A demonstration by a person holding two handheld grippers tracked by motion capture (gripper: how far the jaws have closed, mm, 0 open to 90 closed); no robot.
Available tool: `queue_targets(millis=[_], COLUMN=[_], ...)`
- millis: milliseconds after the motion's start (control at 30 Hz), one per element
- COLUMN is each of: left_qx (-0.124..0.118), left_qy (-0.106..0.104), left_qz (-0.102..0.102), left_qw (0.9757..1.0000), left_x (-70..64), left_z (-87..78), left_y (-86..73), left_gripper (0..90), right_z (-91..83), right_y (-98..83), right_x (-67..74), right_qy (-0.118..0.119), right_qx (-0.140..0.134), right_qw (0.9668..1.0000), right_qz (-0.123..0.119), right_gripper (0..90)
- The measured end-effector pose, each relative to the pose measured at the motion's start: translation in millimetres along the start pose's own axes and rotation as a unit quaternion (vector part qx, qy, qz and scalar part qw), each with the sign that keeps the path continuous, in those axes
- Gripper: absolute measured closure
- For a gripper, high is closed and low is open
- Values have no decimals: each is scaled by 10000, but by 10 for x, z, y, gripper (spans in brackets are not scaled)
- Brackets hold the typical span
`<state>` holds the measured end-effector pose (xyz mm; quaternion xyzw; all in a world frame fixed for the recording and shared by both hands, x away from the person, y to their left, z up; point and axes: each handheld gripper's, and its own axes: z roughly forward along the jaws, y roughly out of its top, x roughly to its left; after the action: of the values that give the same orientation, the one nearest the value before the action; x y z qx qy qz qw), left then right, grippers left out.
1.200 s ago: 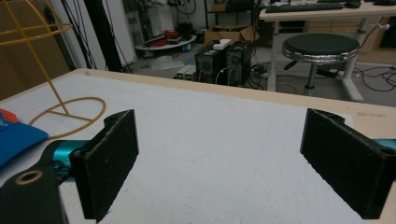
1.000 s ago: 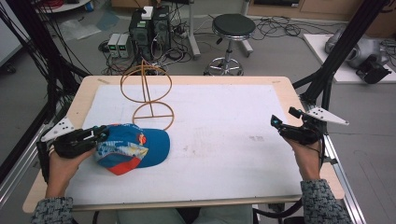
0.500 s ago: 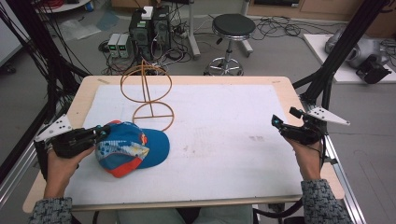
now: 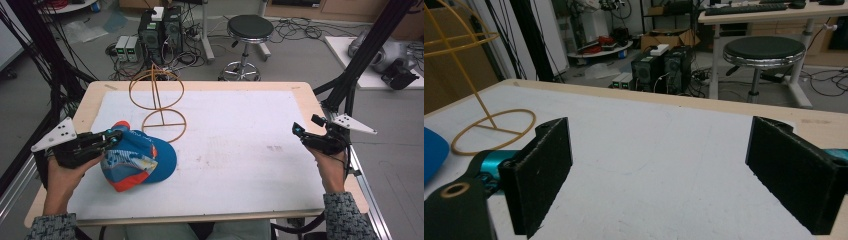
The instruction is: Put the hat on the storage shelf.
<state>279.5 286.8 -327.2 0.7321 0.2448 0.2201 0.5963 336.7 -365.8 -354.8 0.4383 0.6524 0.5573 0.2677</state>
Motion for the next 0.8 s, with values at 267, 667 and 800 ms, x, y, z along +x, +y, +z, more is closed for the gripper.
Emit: queue_targets(millis=[267, 667, 800], left_qx=[-63, -101, -221], left_qy=[-53, -275, -460], left_qz=[183, 719, 869], left_qw=[9998, 9970, 9949], left_x=[-41, -152, -193], left_z=[-16, 15, 51], left_y=[190, 715, 950], left_gripper=[875, 875, 875], right_z=[3, 7, 8], right_y=[6, 9, 9], right_x=[-6, -8, -7], right_qy=[10, -7, -1], right_qx=[-25, -1, -4], right_qw=[10000, 10000, 10000], right_qz=[8, 22, 27], right_gripper=[105, 105, 106])
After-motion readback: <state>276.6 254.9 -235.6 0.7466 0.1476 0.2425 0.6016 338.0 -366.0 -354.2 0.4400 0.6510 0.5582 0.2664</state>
